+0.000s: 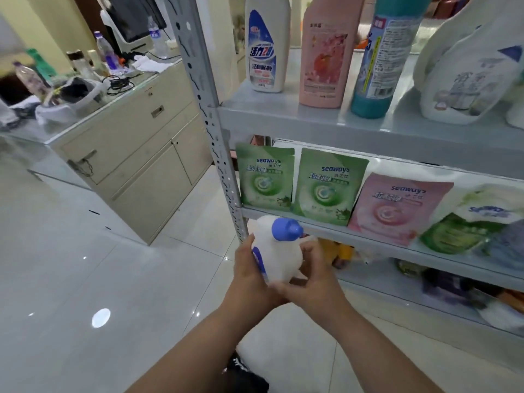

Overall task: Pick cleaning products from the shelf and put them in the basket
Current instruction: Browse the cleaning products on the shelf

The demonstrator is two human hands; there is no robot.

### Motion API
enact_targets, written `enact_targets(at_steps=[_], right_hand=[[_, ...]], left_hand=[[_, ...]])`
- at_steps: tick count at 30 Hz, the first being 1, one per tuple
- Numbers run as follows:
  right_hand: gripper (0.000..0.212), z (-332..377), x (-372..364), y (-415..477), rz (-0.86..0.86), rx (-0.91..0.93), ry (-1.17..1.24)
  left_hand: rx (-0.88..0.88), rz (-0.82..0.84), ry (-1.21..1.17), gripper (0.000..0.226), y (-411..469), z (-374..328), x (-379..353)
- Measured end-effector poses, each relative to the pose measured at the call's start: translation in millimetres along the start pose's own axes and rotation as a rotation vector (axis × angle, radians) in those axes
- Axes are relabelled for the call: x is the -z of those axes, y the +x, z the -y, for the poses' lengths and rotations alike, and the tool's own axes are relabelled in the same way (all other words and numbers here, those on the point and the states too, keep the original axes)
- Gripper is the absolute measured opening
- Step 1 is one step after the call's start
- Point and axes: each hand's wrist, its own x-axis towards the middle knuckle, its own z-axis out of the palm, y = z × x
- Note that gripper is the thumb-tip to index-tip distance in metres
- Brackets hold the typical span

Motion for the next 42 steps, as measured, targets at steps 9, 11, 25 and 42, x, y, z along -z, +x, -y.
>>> enact_targets(at_steps=[9,11,25,42], right_hand=[[0.049,10,-12,-28,0.141,-0.205,0.055],[0.048,12,-28,-30,0.101,-0.202,0.1],[0.077,10,-146,-50,-0.202,-0.359,0.53],[0.09,15,-174,-82,-0.258,0.024,0.256]], left_hand=[[0.209,0.252,-0.354,0.08,-29,16,32],[0.263,0.296,-0.457,0.071,-34,20,42],[0.786,0.36,-0.879,0.04,-63,56,125],[-0.086,0.469,-0.107,0.058,-67,94,172]])
